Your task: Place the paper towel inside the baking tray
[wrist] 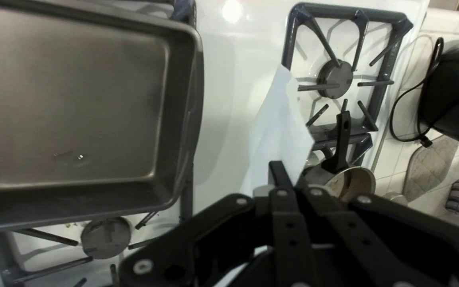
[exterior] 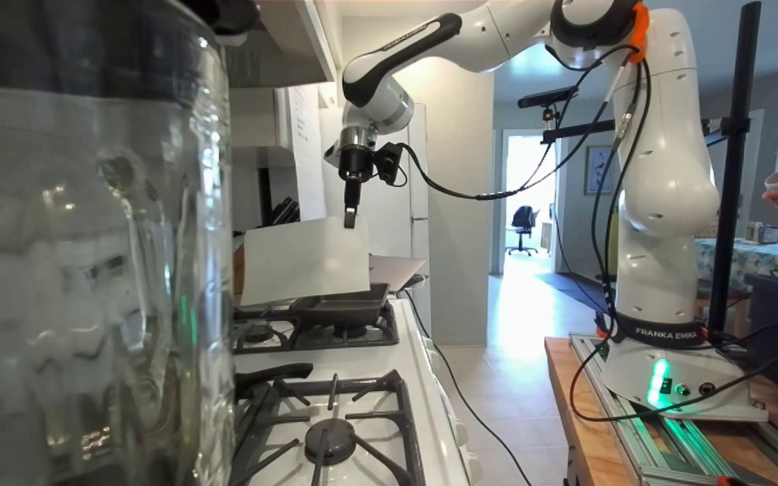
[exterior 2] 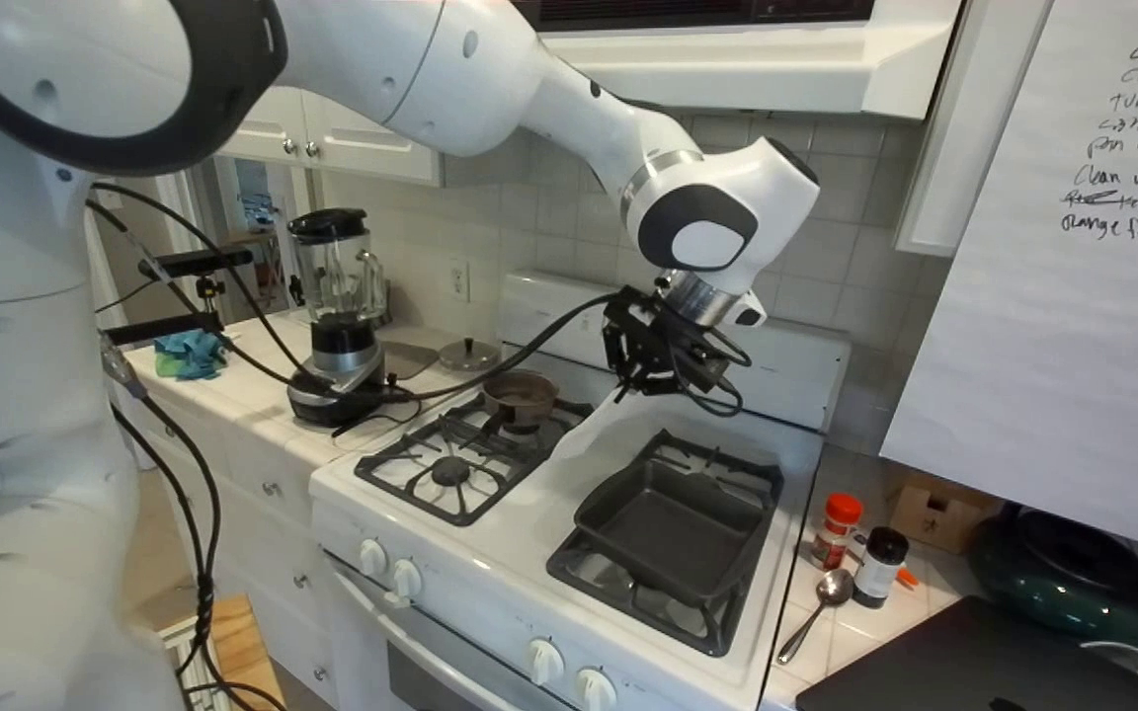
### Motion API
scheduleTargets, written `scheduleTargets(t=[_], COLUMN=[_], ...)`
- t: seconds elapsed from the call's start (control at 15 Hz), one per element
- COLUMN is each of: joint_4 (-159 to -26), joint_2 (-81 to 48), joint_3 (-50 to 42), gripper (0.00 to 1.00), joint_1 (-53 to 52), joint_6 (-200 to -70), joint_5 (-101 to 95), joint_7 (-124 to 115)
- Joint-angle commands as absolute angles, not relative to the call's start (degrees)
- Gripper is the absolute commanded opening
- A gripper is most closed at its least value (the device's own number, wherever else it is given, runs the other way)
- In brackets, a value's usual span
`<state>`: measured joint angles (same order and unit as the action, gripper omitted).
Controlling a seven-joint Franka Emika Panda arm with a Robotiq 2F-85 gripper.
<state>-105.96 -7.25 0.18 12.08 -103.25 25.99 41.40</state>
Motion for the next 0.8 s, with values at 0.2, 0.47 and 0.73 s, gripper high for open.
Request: scheduleTargets(t=[0.2,0.47,0.73], joint_4=[-117.8,-122.76,-125.23], joint_2=[-5.11,-4.87,-5.23], joint_3=[-5.36,-6.32,-6.51], gripper=[0.0,0.0,0.0], joint_1=[12.13,12.15,12.23], joint_6=[-110.42,-115.81,-120.21], joint_5=[28.99,28.57,29.65], joint_7=[43.8,42.9,43.34])
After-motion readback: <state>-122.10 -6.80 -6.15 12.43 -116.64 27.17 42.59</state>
